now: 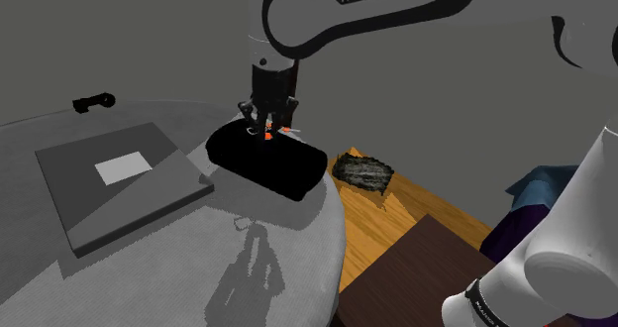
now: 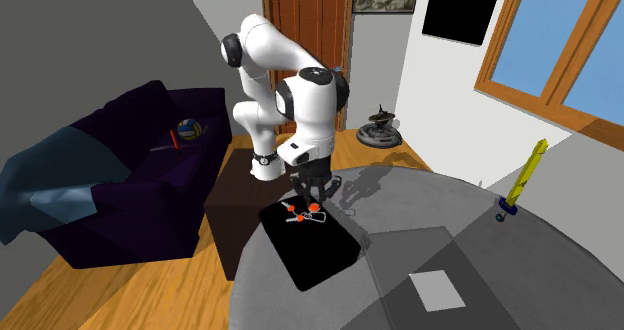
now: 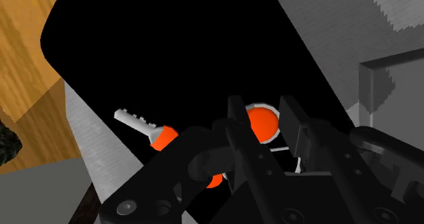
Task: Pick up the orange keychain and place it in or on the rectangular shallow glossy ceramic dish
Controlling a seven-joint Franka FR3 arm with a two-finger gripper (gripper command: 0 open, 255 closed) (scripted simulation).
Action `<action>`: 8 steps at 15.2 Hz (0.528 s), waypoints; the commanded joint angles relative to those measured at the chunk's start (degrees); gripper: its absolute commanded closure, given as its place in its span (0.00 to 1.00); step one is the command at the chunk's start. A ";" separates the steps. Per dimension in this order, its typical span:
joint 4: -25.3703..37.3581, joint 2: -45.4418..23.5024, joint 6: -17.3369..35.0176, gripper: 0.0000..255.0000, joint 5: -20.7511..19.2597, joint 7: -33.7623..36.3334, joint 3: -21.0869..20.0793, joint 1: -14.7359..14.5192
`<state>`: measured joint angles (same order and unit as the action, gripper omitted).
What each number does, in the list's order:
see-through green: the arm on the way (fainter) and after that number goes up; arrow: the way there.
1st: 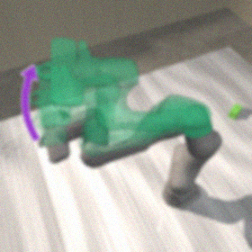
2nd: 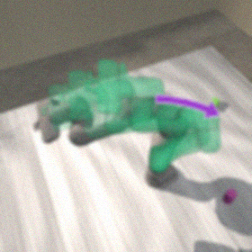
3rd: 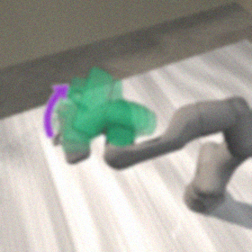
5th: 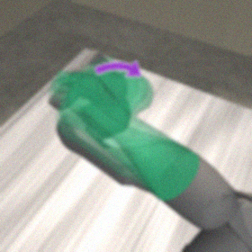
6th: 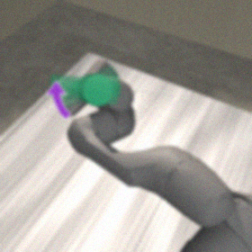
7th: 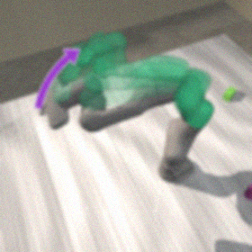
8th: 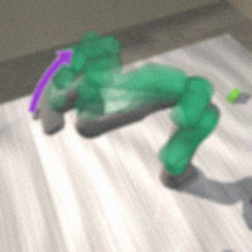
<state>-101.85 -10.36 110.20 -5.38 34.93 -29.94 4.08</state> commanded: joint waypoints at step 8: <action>-3.31 -2.37 5.36 1.00 -1.36 -0.36 0.77 0.40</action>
<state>-104.61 -12.55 114.85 -6.62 34.54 -29.23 4.45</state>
